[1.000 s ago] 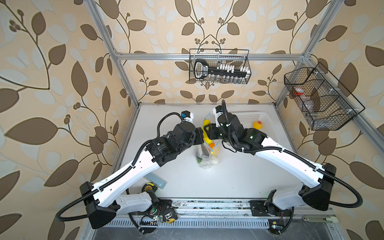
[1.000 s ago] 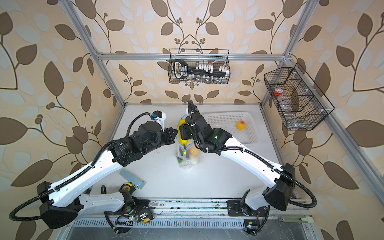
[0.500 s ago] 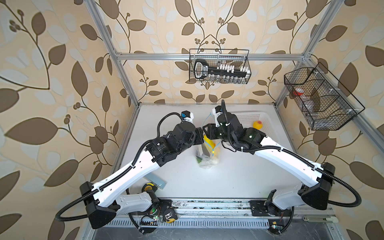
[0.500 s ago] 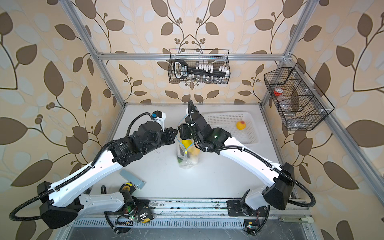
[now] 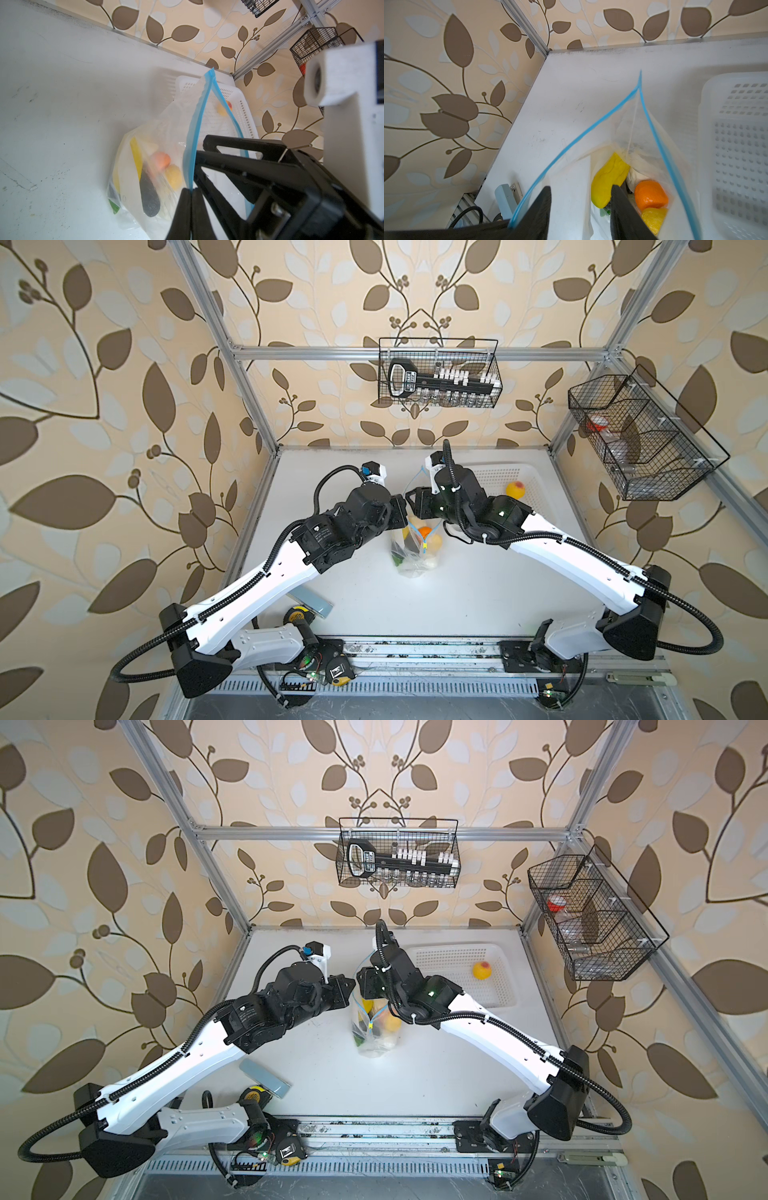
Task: Place the food in the zip-top bag and seal the zipper
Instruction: 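Open the right gripper to drop the squash into the bag, then raise the right gripper out of the bag opening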
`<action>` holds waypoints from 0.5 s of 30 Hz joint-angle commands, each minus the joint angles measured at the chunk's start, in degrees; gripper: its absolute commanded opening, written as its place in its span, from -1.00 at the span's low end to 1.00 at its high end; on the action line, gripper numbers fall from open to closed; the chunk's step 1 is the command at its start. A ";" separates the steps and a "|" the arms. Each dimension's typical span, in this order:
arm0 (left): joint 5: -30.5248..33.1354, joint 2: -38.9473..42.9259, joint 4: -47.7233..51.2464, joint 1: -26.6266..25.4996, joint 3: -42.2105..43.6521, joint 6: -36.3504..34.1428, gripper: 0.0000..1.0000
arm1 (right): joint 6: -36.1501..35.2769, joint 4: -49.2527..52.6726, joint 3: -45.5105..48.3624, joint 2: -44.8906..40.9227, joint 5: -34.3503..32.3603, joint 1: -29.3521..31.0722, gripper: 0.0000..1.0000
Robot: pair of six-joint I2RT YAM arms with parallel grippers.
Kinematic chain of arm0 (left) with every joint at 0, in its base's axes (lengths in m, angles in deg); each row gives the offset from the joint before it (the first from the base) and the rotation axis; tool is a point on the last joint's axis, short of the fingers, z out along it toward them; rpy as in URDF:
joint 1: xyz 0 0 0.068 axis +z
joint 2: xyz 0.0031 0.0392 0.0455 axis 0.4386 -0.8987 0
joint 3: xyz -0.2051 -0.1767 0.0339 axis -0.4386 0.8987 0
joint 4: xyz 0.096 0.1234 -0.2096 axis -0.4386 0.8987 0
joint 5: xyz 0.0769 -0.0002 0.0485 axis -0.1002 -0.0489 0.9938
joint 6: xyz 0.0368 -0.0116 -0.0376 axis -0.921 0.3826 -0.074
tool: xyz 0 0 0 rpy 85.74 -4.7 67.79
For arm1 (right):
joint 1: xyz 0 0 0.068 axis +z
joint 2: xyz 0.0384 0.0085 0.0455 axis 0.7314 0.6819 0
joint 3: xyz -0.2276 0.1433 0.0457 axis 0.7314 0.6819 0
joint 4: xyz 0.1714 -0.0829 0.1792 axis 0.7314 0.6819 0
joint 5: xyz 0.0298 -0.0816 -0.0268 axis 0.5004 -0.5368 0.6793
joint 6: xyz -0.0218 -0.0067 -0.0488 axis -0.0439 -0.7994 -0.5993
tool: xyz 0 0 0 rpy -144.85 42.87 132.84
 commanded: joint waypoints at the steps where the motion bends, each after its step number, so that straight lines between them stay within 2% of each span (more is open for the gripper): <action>1: 1.39 1.57 -1.58 0.52 0.00 0.04 -1.00 | -0.69 1.36 -1.69 -2.79 -2.28 0.46 -0.06; 15: 1.24 1.24 -2.02 0.57 0.58 0.28 -1.00 | -3.14 1.68 -1.13 -9.94 -5.94 0.64 -0.06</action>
